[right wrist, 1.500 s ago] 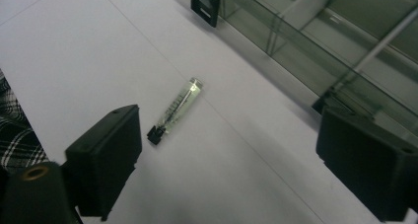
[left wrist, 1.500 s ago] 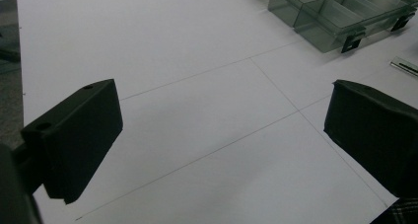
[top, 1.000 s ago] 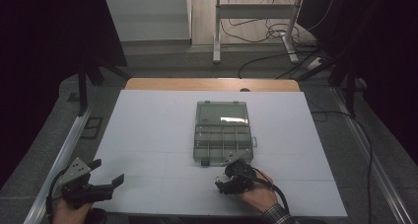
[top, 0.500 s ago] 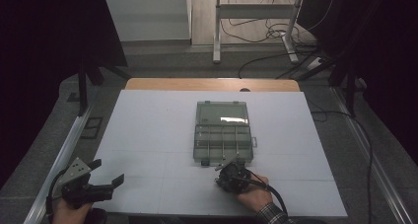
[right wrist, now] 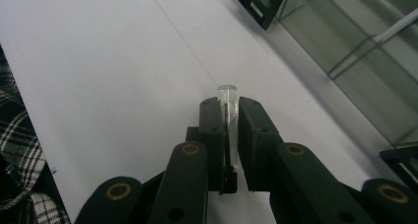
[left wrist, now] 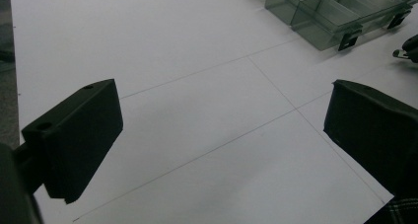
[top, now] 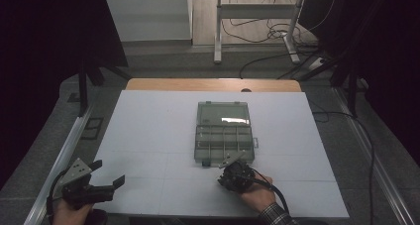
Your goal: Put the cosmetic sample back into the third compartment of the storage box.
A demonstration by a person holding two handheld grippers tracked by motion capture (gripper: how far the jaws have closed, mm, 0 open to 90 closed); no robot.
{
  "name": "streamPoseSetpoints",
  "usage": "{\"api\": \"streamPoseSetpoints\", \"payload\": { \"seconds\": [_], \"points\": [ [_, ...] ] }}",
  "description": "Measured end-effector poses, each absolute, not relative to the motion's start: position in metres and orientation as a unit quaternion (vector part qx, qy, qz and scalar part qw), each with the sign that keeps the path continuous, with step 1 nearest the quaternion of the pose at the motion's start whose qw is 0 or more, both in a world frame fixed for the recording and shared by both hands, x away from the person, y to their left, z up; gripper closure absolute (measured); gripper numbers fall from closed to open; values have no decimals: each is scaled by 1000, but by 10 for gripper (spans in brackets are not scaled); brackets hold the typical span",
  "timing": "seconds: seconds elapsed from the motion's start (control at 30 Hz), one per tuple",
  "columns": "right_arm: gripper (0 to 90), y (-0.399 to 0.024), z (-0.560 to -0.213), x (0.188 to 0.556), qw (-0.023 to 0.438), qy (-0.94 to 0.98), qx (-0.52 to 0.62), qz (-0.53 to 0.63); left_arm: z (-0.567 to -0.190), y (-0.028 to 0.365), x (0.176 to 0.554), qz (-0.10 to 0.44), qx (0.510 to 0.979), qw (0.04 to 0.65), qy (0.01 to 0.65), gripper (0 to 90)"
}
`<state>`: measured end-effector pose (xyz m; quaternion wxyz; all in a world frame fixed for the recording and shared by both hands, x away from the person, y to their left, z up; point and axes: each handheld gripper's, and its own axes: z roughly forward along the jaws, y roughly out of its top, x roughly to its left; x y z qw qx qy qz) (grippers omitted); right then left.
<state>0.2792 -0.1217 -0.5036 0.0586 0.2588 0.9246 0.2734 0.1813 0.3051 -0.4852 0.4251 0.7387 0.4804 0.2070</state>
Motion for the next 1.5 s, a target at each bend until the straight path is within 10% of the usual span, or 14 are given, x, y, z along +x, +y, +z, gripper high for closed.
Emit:
{"api": "streamPoseSetpoints", "payload": {
  "seconds": [1.5],
  "points": [
    [809, -146, -468, 299, 82, 887, 298, 343, -485, 304, 182, 201, 745, 426, 472, 19]
  ]
}}
